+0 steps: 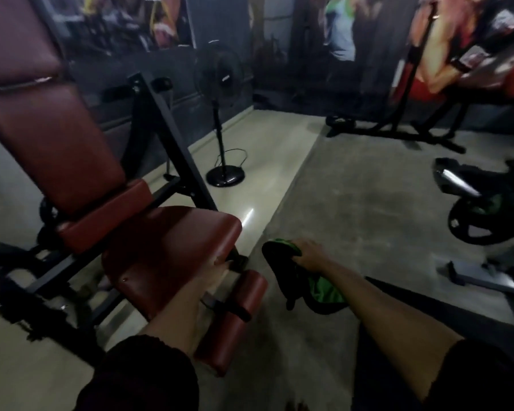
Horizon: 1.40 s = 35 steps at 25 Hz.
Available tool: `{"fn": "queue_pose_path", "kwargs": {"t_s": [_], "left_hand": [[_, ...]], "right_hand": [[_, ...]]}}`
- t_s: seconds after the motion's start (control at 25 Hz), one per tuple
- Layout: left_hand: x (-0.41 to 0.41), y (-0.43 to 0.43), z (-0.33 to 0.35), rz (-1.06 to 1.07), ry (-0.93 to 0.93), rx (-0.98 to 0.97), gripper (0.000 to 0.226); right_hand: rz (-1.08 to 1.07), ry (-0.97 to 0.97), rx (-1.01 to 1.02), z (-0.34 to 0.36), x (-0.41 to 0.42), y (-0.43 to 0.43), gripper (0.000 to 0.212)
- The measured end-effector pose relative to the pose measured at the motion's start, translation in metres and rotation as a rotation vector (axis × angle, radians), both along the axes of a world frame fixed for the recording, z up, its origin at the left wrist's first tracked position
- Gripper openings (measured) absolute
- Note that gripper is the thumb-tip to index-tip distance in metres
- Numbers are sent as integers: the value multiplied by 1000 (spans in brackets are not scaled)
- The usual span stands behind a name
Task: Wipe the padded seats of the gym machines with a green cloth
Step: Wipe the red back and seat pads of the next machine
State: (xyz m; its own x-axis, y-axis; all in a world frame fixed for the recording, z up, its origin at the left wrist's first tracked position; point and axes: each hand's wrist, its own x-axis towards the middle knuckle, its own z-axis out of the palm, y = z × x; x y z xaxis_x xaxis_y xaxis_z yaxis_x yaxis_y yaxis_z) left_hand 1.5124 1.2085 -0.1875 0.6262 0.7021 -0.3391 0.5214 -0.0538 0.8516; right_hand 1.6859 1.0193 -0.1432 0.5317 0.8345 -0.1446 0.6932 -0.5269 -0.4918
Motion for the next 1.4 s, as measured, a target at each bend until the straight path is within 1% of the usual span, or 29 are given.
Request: {"fn": "queue_pose_path", "kwargs": {"t_s": [0.12,0.16,0.24,0.32,0.4,0.48,0.56,0.6,0.68,0.72,0.8,0.88,0.96,1.04,1.16,1.32,1.4], "left_hand": [[19,49,7,85,35,57,33],[19,67,12,149,40,99,35],[11,108,15,240,109,203,46],[-7,145,11,287,144,213,50],[-25,183,17,387,155,224,54],[-40,227,27,514,92,235,48],[-51,268,48,684,7,148,43],[-56,290,59,744,-41,148,47],[-66,329,82,810,-114,216,68],[-73,356,90,843,-135,222,69],[-73,385,116,943,-219,207,55],[-65,401,143,1029,-293,258,55],[-60,417,163,1046,-339,308,57],[-55,431,185,1093,-436,352,56],[-56,460,232,1185,-544,453,54],[-50,499,275,1170,-584,539,52],[-43,515,294,1140,-567,632,47]], "right_hand": [[146,21,21,8,49,73,33],[199,18,34,11,62,102,33],[313,-16,54,13,79,165,37],[371,-39,104,18,84,223,40],[462,-68,171,25,83,288,41],[539,-97,251,38,81,353,40],[607,-91,317,56,78,413,41],[632,-95,336,64,76,442,41],[663,-116,368,78,72,487,42],[679,-125,401,86,71,514,43],[700,-95,474,100,65,559,42],[716,-74,540,113,58,598,42],[750,-57,587,125,50,634,44],[809,-4,626,136,42,668,44],[872,94,755,159,35,715,42],[870,159,917,192,36,750,41],[888,173,975,208,39,759,42]]}}
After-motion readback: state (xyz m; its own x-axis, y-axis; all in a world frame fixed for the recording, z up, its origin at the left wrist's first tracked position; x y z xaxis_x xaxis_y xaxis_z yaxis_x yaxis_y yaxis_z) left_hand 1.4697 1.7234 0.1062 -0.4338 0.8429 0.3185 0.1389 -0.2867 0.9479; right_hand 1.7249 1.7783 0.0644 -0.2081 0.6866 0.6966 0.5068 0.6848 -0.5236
